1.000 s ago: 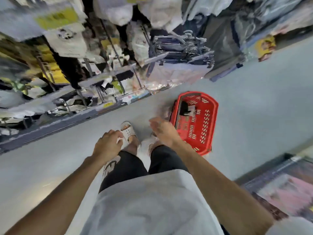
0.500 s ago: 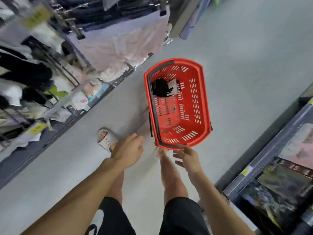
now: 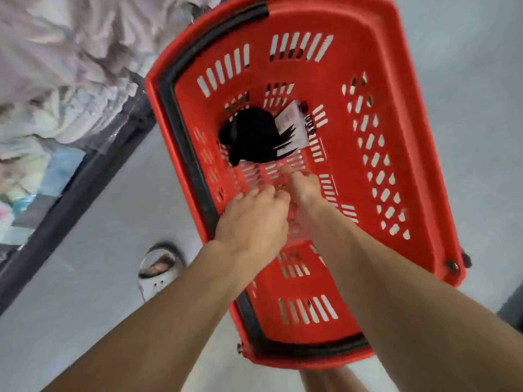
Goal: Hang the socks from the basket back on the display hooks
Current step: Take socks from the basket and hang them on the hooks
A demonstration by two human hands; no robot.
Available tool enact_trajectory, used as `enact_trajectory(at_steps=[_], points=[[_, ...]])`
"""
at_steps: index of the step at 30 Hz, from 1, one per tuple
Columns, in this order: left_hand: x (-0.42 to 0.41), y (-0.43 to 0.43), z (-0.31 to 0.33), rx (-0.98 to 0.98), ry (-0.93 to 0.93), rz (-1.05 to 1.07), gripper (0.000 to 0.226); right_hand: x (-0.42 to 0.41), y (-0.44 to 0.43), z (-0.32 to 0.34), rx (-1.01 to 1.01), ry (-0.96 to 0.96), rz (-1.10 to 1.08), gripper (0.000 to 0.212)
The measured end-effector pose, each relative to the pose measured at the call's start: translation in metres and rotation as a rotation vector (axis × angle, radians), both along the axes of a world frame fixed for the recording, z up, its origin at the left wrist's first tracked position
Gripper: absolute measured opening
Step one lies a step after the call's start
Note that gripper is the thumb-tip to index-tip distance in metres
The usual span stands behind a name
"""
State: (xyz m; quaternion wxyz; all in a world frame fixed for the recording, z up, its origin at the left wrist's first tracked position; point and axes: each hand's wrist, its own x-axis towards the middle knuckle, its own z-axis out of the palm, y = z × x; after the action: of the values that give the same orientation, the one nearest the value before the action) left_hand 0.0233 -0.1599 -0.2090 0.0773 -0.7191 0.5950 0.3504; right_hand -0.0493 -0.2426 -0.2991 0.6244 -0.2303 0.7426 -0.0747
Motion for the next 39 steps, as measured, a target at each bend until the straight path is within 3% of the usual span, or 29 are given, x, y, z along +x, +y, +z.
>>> enact_trajectory(at_steps=[3, 7, 10, 12, 16, 21, 23, 25, 28, 30, 32, 36, 39], points=[[0.0, -0.005, -0.005, -0.037, 0.001, 0.009, 0.023, 0.019, -0.028, -0.04, 0.051, -0.066, -0.106, 0.034], [0.005, -0.001, 0.0, -0.132, 0.102, 0.091, 0.009, 0.052, -0.058, -0.083, -0.006, -0.065, -0.254, 0.069], [0.01, 0.003, 0.0, -0.2, 0.178, 0.2, 0.002, 0.069, -0.075, -0.102, -0.079, -0.037, -0.445, 0.049], [0.01, 0.003, 0.001, -0.179, 0.222, 0.261, 0.01, 0.07, -0.076, -0.107, -0.107, 0.035, -0.45, 0.032], [0.006, 0.0, 0.005, -0.176, 0.338, 0.423, 0.01, 0.06, -0.049, -0.07, -0.349, 0.183, -0.271, 0.042], [0.008, -0.01, 0.058, -0.272, 0.297, 0.587, 0.088, 0.024, -0.02, 0.08, -0.759, 0.108, 0.03, 0.034], [0.008, -0.017, 0.095, -0.314, 0.294, 0.6, 0.107, 0.015, -0.012, 0.149, -0.829, 0.04, 0.157, 0.035], [0.012, -0.027, 0.147, -0.368, 0.305, 0.588, 0.094, 0.014, -0.004, 0.223, -0.888, -0.025, 0.257, 0.038], [0.028, -0.03, 0.247, -0.507, 0.496, 0.811, 0.043, 0.024, 0.004, 0.337, -0.93, -0.172, 0.443, 0.049], [0.048, -0.016, 0.318, -0.453, 0.709, 0.994, 0.047, 0.035, 0.011, 0.414, -0.902, -0.304, 0.642, 0.06], [0.067, 0.001, 0.39, -0.494, 0.922, 1.154, 0.032, 0.046, 0.017, 0.488, -0.925, -0.41, 0.783, 0.06], [0.099, 0.062, 0.506, -0.646, 1.021, 1.515, 0.068, 0.07, 0.034, 0.61, -0.964, -0.556, 0.78, 0.023], [0.115, 0.111, 0.582, -0.716, 1.045, 1.64, 0.049, 0.091, 0.07, 0.692, -1.081, -0.589, 0.876, 0.029]])
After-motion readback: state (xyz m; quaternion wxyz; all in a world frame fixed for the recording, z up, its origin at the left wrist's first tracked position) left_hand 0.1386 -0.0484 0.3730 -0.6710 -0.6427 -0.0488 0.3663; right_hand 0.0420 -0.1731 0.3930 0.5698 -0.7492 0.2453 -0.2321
